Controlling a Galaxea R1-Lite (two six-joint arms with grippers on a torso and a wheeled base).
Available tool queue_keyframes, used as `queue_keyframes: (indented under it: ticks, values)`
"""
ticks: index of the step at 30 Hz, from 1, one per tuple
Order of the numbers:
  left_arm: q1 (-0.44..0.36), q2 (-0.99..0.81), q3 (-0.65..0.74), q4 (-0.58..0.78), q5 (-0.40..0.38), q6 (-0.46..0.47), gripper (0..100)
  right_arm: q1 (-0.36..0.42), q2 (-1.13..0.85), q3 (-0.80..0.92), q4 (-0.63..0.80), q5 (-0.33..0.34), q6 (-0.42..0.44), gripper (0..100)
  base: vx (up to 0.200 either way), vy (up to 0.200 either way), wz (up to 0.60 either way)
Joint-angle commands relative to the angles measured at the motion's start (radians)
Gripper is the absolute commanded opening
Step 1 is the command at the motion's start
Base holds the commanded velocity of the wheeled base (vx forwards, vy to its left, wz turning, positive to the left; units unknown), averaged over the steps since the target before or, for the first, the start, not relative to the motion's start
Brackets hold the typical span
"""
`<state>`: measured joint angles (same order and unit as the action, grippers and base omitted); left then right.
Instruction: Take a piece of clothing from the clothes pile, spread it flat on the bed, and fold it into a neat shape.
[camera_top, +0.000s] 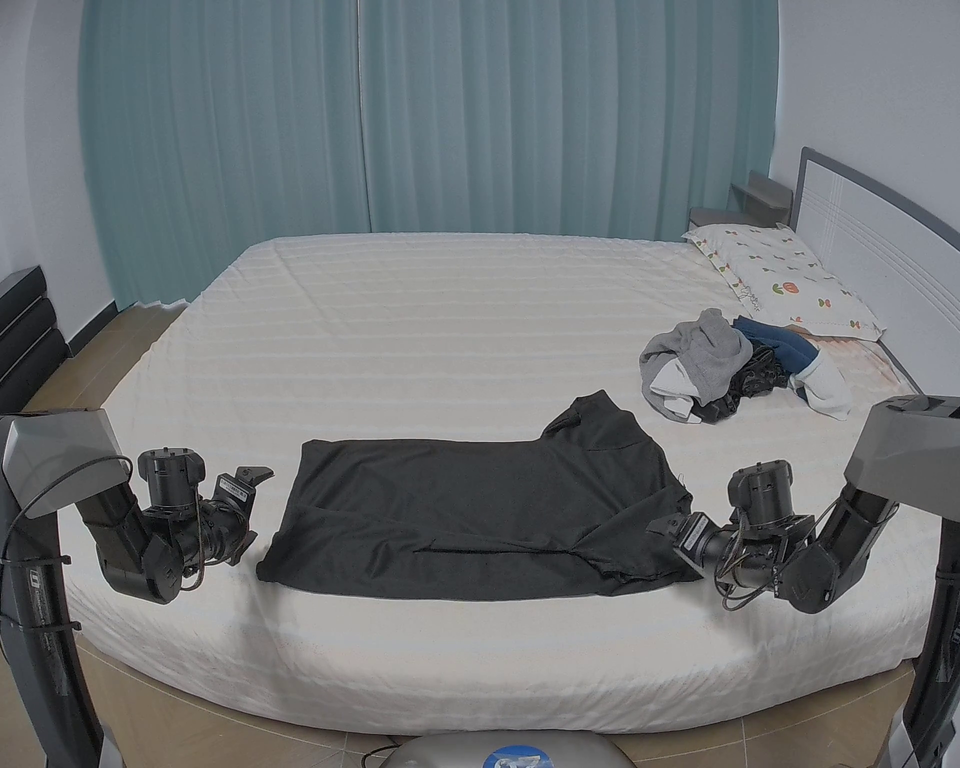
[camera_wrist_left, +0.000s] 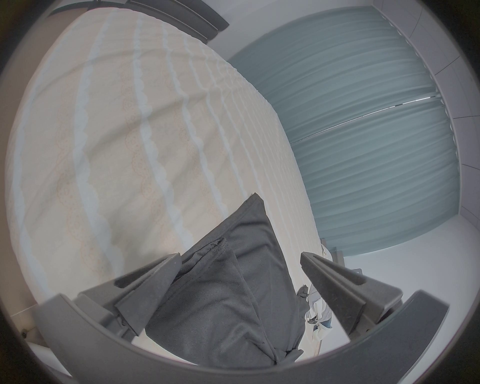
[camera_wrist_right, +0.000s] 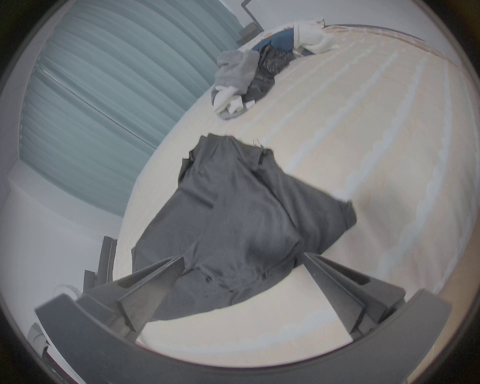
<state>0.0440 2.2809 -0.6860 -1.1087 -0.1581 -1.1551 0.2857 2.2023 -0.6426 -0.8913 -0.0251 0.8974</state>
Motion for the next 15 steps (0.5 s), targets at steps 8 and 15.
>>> queue_keyframes:
  ticks: [8, 15]
  values:
    - [0.000, 0.000, 0.000, 0.000, 0.000, -0.002, 100, -0.069, 0.037, -0.043, -0.020, 0.074, -0.008, 100, 0.000, 0.000, 0.00]
    - [0.000, 0.000, -0.001, 0.000, 0.000, 0.000, 100, -0.069, 0.100, -0.089, -0.021, 0.079, -0.009, 100, 0.000, 0.000, 0.00]
